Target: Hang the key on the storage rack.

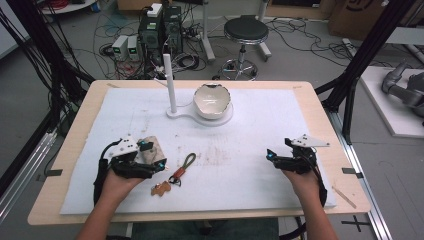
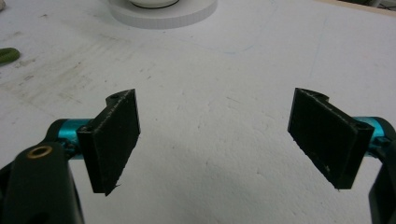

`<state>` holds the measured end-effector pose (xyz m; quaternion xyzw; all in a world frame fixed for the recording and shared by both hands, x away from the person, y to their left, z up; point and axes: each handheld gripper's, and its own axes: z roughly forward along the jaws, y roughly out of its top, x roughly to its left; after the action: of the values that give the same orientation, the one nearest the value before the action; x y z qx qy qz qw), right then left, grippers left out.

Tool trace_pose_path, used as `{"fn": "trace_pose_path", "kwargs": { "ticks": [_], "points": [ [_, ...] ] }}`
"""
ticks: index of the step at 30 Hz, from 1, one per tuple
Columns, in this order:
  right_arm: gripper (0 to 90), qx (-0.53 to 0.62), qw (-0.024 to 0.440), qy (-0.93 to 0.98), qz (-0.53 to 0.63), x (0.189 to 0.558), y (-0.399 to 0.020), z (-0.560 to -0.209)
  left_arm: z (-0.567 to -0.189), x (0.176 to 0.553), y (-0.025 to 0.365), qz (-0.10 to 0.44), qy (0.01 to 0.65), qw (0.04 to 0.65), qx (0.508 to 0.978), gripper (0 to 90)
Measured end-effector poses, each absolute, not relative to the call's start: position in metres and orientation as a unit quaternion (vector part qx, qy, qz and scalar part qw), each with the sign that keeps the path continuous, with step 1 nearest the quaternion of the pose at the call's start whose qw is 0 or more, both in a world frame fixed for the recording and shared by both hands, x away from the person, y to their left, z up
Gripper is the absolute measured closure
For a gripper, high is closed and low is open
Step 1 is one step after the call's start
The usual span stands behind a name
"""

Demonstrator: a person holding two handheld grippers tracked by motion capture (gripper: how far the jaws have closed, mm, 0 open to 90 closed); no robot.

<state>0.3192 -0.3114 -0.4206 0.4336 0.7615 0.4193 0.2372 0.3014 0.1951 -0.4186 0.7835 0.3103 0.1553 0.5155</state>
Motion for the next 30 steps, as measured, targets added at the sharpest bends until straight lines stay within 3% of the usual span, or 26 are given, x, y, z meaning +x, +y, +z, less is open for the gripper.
{"fn": "trace_pose_path", "kwargs": {
  "ticks": [16, 21, 30],
  "points": [
    [17.1, 0.445, 0.245, 0.759, 0.408, 0.306, -0.327, -0.422, -0.436, 0.312, 0.148, 0.098, 0.285, 0.467, 0.831, 20.0],
    [17.2, 0.449, 0.247, 0.757, 0.405, 0.303, -0.333, -0.423, -0.444, 0.315, 0.138, 0.096, 0.288, 0.425, 0.852, 24.6],
    [17.2, 0.448, 0.244, 0.760, 0.402, 0.305, -0.331, -0.423, -0.450, 0.315, 0.138, 0.093, 0.295, 0.405, 0.861, 40.5]
  ]
}}
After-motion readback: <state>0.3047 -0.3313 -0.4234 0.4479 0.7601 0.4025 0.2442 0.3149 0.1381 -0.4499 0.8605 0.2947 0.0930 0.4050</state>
